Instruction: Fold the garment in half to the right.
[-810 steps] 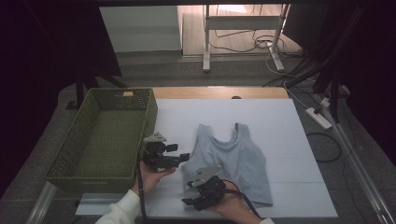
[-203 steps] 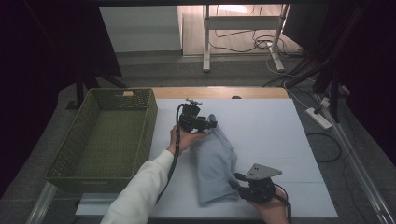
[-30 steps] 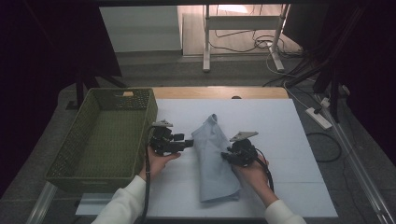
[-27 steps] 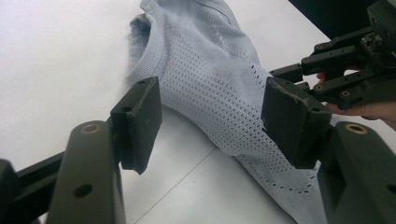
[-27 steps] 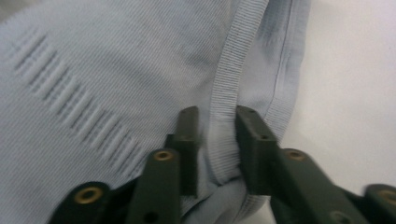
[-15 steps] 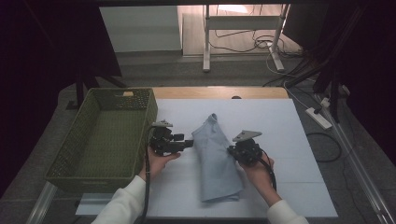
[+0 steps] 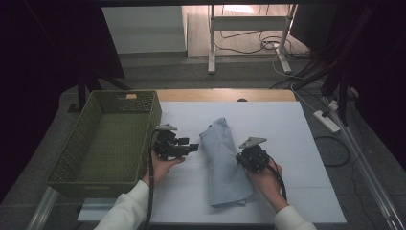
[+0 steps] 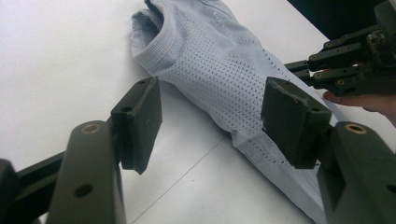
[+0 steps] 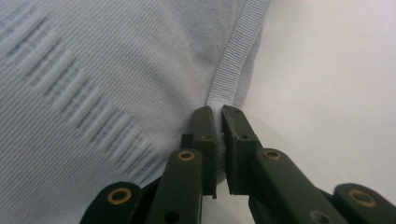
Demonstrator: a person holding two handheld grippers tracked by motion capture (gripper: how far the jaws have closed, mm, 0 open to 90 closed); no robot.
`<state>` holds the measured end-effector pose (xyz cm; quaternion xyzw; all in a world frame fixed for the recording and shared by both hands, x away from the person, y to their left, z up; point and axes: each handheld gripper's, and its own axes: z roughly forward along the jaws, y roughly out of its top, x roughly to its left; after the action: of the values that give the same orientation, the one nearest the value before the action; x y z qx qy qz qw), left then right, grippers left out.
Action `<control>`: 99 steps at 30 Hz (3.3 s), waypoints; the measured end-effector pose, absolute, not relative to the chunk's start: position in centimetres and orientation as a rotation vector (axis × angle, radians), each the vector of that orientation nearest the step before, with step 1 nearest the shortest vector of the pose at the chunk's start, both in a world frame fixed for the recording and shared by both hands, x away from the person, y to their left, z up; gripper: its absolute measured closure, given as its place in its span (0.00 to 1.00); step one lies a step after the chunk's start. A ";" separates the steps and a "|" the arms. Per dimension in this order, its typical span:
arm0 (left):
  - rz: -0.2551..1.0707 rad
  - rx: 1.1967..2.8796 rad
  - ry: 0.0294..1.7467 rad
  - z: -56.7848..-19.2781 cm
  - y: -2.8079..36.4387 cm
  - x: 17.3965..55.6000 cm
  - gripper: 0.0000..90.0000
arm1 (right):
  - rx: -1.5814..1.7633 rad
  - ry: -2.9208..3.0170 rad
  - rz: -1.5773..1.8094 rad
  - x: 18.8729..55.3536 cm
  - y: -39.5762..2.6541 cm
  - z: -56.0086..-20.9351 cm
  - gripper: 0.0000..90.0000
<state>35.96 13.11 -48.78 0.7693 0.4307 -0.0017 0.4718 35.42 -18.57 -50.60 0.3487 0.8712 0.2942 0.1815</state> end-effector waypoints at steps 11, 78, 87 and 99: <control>-0.004 1.914 0.948 -48.1 12.0 35.8 0.52 | 0.983 2.457 0.864 35.3 -18.7 -50.5 0.91; -0.188 2.066 0.916 -51.9 6.2 39.4 0.99 | 0.720 2.665 1.147 32.8 -13.4 -50.3 1.00; -0.188 2.064 0.916 -51.8 6.3 39.4 0.99 | 0.647 2.724 1.149 31.3 -13.5 -50.1 1.00; -0.133 2.057 0.952 -51.7 6.8 39.7 0.99 | 0.626 2.748 1.144 30.7 -13.6 -50.5 1.00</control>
<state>39.68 6.78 -51.72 0.8213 0.3801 -0.0531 0.4220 30.68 -13.58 -50.54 0.2055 0.9023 0.3756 0.0501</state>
